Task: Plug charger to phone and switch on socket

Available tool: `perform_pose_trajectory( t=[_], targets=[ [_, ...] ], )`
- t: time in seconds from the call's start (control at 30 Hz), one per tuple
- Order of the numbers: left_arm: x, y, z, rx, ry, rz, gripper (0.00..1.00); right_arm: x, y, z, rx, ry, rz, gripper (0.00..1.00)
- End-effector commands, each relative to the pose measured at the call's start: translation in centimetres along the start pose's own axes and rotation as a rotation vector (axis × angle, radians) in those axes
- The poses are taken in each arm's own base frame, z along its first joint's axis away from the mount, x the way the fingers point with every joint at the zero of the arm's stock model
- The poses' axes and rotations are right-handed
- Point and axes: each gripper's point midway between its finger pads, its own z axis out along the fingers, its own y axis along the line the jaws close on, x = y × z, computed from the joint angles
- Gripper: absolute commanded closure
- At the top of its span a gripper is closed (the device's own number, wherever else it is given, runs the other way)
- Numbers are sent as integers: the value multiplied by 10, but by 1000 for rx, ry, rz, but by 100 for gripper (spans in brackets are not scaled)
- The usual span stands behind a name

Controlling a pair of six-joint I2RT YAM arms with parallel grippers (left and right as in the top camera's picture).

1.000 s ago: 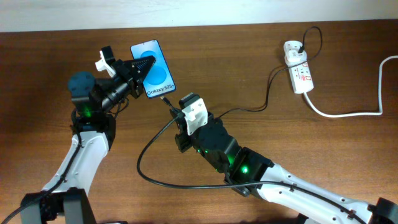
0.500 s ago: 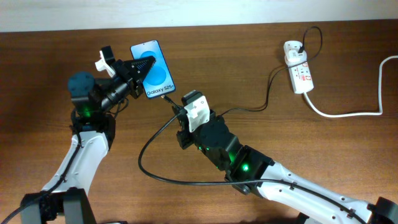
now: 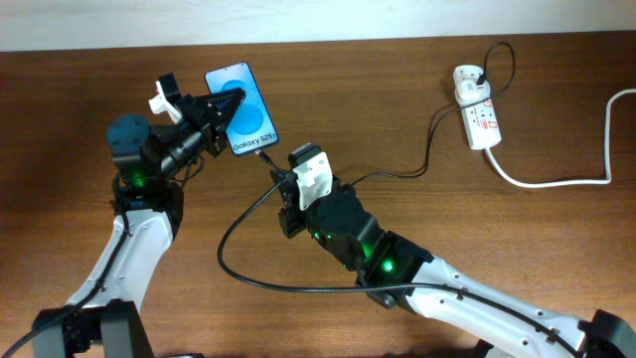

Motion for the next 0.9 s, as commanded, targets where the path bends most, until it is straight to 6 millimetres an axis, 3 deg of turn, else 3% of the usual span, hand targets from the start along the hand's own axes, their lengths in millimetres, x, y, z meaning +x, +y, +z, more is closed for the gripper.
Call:
perform_pose_trajectory(
  t=[0.0,0.33,0.87],
  targets=[
    [18,-21,4,41,63,55,100,-3,-1,4,-2,-12,14,96],
    [30,-21,4,53,126,158,100,-7,0,4,-2,-23,13,96],
    [60,-22,18,52,201,102,100,-12,4,8,-22,-44,-36,96]
  ],
)
